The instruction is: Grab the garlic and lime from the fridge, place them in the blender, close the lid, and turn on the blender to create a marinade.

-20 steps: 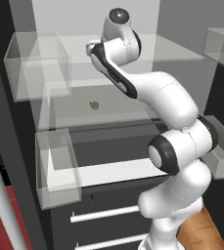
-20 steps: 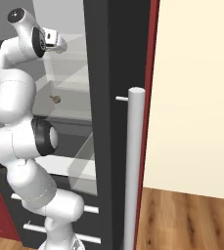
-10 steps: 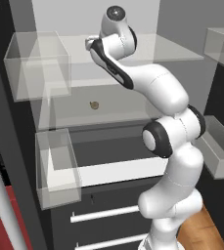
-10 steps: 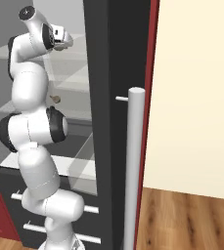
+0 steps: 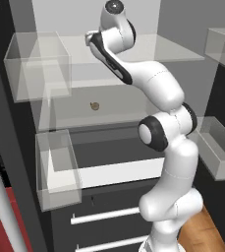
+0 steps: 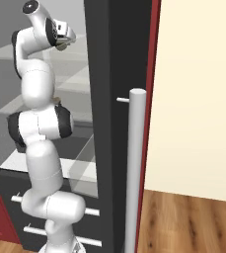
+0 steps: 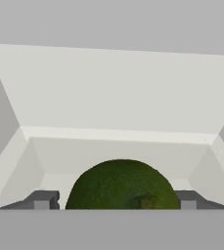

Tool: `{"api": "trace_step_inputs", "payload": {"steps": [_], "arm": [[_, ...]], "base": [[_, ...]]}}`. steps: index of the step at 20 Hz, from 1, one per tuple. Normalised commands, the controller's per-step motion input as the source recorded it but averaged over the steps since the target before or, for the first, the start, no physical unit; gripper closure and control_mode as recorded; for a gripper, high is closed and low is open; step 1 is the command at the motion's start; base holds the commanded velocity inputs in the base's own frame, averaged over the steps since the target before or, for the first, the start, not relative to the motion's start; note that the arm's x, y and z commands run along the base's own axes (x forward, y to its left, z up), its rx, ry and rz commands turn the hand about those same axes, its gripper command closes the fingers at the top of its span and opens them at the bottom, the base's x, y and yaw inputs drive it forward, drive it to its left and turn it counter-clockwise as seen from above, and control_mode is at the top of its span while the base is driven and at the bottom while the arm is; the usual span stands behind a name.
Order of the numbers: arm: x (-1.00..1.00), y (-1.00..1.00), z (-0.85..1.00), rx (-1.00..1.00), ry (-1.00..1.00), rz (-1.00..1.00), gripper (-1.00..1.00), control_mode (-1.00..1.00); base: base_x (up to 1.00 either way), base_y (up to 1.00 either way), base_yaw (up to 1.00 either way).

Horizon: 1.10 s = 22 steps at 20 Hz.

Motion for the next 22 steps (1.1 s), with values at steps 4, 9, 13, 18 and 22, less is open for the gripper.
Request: {"api": "trace_step_inputs", "payload": {"steps": [4,9,13,18,22], "arm": [[0.0,0.0,-0.3,0.0,-0.08,0.0,1.0,-1.0],[-0.08,0.0,-0.24,0.0,-0.12,0.0,1.0,-1.0],[-0.19,0.0,-0.23,0.0,-0.16,0.0,1.0,-1.0],[-0.53,-0.02,-0.17,0.01,-0.22,0.02,1.0,-1.0],[-0.76,-0.11,-0.03,0.06,-0.26,0.05,1.0,-1.0]], "base": [[0.0,0.0,0.0],[0.0,0.0,0.0],[0.0,0.0,0.0],[0.0,0.0,0.0],[0.0,0.0,0.0]]}}
